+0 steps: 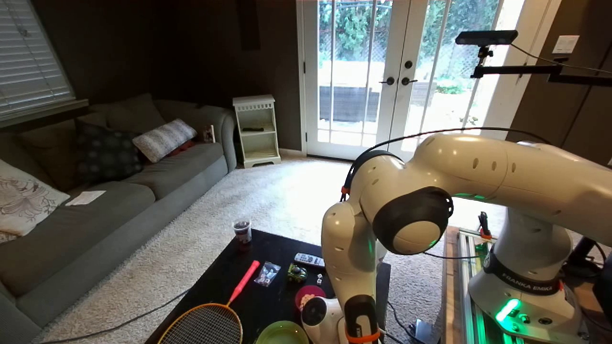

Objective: Turn the orange object to the left

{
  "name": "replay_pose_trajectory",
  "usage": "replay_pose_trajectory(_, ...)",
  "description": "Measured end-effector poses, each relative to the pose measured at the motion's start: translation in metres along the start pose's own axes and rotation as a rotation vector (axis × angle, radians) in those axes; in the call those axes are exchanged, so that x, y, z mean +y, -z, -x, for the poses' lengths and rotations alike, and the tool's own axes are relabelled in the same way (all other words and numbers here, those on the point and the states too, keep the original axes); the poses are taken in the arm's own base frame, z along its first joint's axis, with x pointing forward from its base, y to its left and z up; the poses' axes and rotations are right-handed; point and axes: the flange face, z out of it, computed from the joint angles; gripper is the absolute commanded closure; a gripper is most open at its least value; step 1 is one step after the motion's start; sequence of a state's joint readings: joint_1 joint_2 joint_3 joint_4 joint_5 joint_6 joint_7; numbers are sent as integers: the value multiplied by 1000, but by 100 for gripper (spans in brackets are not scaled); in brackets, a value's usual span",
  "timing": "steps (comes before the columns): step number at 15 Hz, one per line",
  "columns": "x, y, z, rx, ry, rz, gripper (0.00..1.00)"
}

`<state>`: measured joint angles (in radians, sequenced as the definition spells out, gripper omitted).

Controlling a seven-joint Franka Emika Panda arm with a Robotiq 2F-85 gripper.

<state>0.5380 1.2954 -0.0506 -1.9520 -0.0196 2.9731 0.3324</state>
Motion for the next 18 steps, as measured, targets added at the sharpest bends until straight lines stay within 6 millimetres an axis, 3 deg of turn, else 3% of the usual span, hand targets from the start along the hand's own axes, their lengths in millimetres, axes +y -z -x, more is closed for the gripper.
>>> replay_pose_trajectory(1, -1, 1, 0, 0, 1, -2, 90)
replay_pose_trajectory(9, -6, 2, 1, 3, 37, -8, 90)
replay_pose_trajectory(18, -46, 25, -1, 98, 405, -36, 90)
